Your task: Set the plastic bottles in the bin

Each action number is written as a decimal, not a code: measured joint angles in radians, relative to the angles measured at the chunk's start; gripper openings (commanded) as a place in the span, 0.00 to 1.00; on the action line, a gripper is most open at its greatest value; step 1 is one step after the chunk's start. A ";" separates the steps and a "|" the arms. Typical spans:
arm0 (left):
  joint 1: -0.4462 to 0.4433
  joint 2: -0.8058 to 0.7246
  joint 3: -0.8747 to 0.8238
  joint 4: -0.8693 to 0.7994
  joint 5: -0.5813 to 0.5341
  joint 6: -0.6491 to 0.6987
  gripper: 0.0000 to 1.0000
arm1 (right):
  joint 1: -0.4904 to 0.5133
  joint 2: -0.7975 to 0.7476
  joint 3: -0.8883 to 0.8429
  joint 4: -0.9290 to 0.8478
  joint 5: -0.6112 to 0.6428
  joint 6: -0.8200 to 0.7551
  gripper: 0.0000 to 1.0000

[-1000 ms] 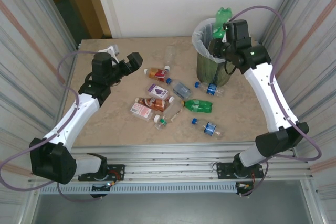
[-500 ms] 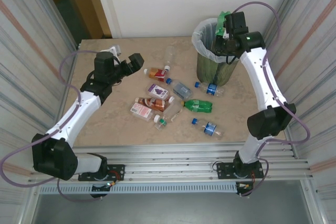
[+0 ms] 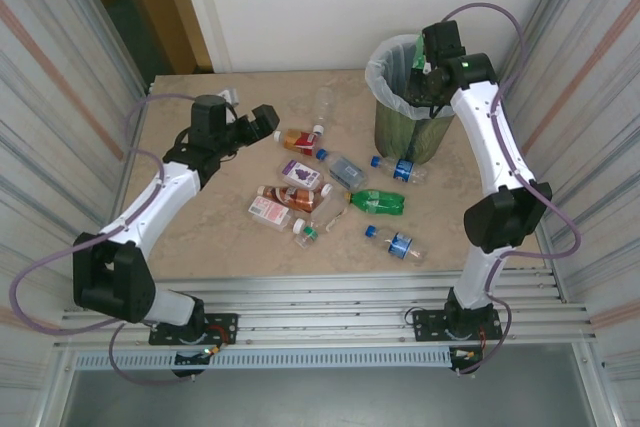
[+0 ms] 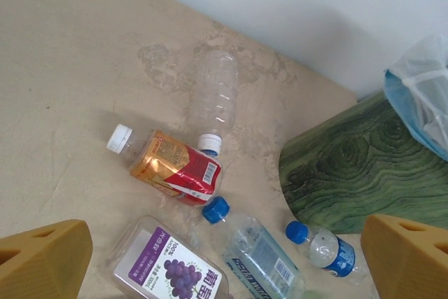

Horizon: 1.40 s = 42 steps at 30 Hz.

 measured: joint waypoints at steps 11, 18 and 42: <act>-0.005 0.129 0.117 -0.056 -0.008 0.043 0.99 | -0.002 0.009 0.041 -0.014 0.021 -0.015 0.63; -0.024 0.329 0.363 -0.132 -0.015 0.146 0.99 | -0.002 -0.016 0.024 -0.002 0.027 -0.015 0.75; -0.105 1.162 1.322 -0.433 -0.063 0.392 0.99 | 0.077 -0.554 -0.574 0.236 0.139 0.042 0.98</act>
